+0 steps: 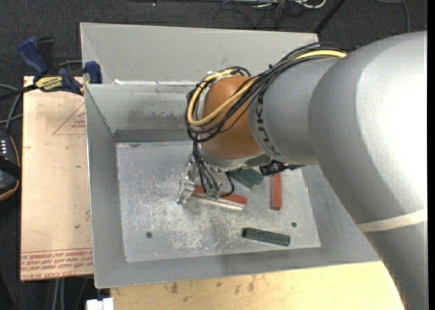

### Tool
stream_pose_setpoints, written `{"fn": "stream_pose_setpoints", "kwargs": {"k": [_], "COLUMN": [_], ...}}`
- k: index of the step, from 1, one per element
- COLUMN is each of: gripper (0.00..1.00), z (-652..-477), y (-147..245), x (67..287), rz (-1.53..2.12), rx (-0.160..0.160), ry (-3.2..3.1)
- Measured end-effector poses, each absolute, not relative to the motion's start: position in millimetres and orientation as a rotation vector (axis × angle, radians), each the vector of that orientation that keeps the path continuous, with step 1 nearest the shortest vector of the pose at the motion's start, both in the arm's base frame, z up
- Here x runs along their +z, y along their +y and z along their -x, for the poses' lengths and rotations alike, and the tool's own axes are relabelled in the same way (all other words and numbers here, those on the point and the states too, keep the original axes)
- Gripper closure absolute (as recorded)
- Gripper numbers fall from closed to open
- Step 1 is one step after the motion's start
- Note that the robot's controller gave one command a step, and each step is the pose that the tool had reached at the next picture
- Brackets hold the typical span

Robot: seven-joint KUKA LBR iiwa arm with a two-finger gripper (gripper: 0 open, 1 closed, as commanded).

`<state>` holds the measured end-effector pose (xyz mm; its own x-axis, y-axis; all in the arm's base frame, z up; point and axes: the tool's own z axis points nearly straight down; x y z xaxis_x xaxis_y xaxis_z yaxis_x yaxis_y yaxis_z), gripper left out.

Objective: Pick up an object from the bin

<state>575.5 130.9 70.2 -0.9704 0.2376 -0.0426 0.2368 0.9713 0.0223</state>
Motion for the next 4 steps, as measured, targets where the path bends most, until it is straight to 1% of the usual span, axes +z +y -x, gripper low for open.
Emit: {"fn": "stream_pose_setpoints", "kwargs": {"k": [1,2,4], "gripper": [1.00,1.00,1.00], "z": [-574.5,-571.7,-569.9], "y": [131,130,130], "x": [74,84,102], "rz": [-0.370,-0.371,-0.372], "rx": [0.025,0.014,0.003], "ry": [3.077,3.097,3.117]}}
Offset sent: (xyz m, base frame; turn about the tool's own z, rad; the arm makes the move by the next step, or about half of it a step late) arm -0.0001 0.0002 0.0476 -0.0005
